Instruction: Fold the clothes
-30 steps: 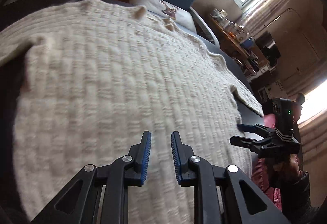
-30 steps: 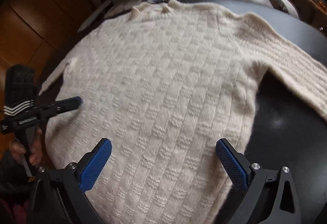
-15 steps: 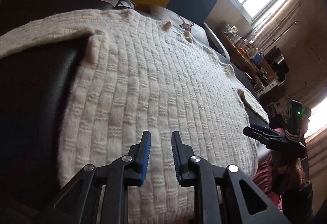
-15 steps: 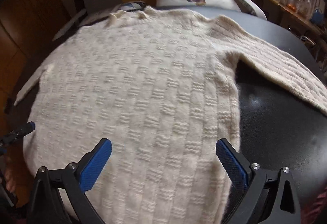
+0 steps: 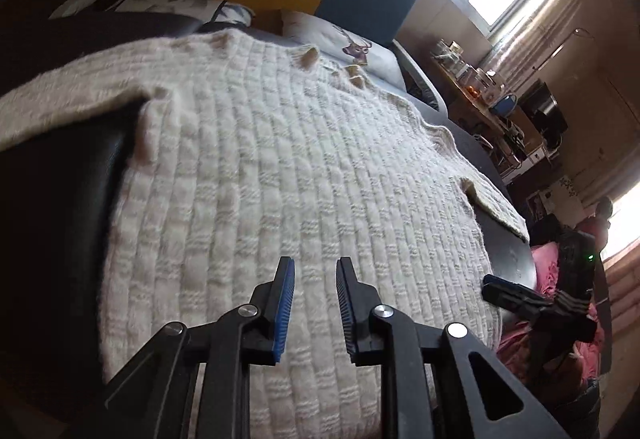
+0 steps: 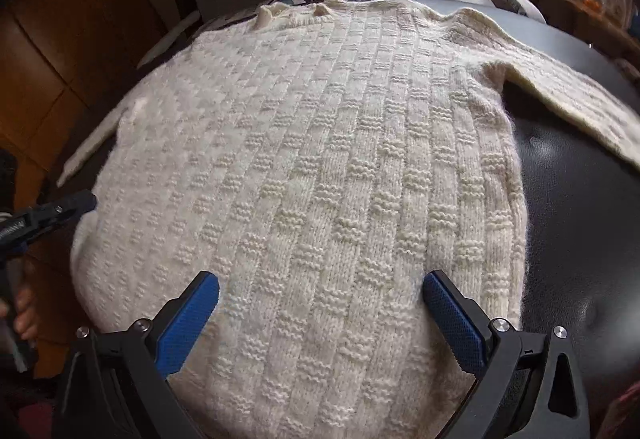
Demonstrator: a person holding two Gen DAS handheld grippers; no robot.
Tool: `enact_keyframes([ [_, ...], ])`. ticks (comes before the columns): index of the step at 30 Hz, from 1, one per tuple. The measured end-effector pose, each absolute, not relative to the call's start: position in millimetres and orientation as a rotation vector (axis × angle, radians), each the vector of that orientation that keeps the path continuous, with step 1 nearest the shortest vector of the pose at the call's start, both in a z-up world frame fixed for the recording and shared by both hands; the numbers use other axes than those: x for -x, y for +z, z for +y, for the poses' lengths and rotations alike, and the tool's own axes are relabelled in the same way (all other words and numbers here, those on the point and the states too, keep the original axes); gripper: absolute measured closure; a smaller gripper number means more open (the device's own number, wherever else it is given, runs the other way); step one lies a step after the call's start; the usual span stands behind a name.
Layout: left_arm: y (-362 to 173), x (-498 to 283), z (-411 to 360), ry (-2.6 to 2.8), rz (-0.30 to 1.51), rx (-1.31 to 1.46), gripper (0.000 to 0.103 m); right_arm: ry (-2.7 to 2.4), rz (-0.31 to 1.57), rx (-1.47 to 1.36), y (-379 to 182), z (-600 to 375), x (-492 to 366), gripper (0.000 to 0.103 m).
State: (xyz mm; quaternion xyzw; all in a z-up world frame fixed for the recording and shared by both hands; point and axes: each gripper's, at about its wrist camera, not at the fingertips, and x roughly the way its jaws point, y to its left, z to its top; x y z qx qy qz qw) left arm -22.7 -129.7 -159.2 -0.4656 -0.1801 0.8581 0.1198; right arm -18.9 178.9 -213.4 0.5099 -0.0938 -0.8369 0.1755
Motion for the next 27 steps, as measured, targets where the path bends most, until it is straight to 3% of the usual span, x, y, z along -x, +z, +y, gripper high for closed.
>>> enact_keyframes([
  [3,-150,55,-105,2.510,-0.423,1.349,0.082,-2.455,-0.574,-1.288,-186,245,16,0.000],
  [8,-151,108,-76,2.459,-0.397,1.379,0.082,-2.633,-1.125,-1.090,-155,395,21,0.000],
  [14,-169,157,-51,2.428,-0.366,1.437,0.082,-2.750,-1.758,-0.992,-184,541,48,0.002],
  [19,-184,180,-41,2.410,-0.359,1.476,0.082,-2.768,-1.849,-1.092,-208,574,72,0.027],
  [26,-195,192,-36,2.387,-0.356,1.507,0.082,-2.845,-1.838,-1.036,-212,579,94,0.033],
  [27,-196,193,-36,2.383,-0.358,1.511,0.082,-2.864,-1.811,-1.063,-213,578,98,0.049],
])
